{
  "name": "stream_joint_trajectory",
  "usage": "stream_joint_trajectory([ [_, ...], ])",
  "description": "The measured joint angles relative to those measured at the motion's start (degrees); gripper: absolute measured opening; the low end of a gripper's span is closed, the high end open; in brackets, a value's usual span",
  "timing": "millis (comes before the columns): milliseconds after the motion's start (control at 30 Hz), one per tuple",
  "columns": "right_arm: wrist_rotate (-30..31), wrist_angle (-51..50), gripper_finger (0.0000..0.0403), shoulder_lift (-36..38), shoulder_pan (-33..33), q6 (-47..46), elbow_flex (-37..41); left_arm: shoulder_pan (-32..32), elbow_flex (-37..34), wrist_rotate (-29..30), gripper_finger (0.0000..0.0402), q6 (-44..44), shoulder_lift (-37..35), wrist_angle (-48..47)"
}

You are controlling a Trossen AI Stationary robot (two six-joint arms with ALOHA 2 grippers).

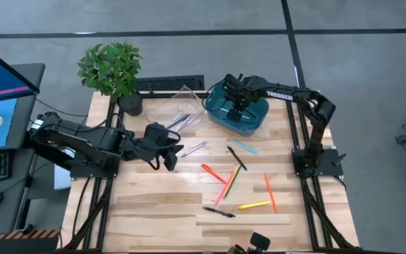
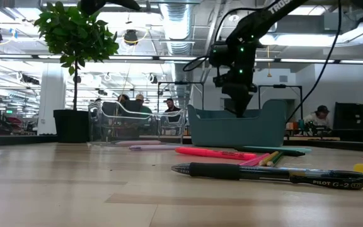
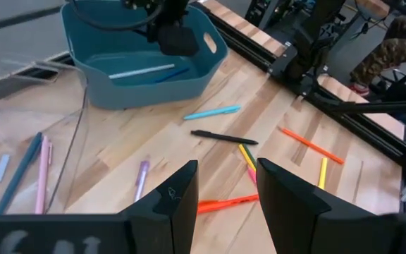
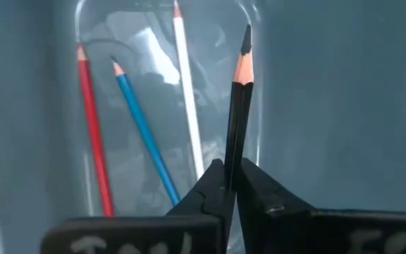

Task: Sort pens & pencils
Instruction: Put the black colored pencil into the blue bin, then put the pink colored pencil into the blue bin

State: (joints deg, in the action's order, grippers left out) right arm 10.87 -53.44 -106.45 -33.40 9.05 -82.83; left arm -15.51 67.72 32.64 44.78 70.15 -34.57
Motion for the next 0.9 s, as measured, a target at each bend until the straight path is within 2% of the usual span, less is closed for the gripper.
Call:
stream_joint_trajectory([
  [100, -2.61, -0.24, 0.0062, 0.16, 0.1, -0.01, 0.0, 0.0, 0.0, -0.6, 0.0139, 0.88, 0.17, -1.74],
  [333, -3.92, -2.99, 0.0183, 1.91, 0.09, -0.45, -1.95, 0.0, 0.0, -0.81, 0.0179, 3.32, 0.24, -4.39],
  [467, -8.54, -3.88, 0.023, 6.33, -0.08, -2.69, -3.41, -0.02, 0.11, -0.57, 0.0196, 1.82, 2.25, -4.17],
  [633, -11.53, -4.69, 0.0234, 17.24, 0.37, -4.96, -4.31, -0.39, 0.09, -6.0, 0.0206, -5.55, 10.95, 0.99],
  [800, -11.55, -7.03, 0.022, 27.58, 1.75, -7.19, -4.1, 0.57, 0.04, -13.19, 0.0211, -17.39, 22.3, 15.14],
  [900, -11.51, -9.18, 0.0213, 31.86, 3.24, -9.03, -4.08, 2.25, 0.02, -19.49, 0.0211, -21.82, 28.51, 24.06],
])
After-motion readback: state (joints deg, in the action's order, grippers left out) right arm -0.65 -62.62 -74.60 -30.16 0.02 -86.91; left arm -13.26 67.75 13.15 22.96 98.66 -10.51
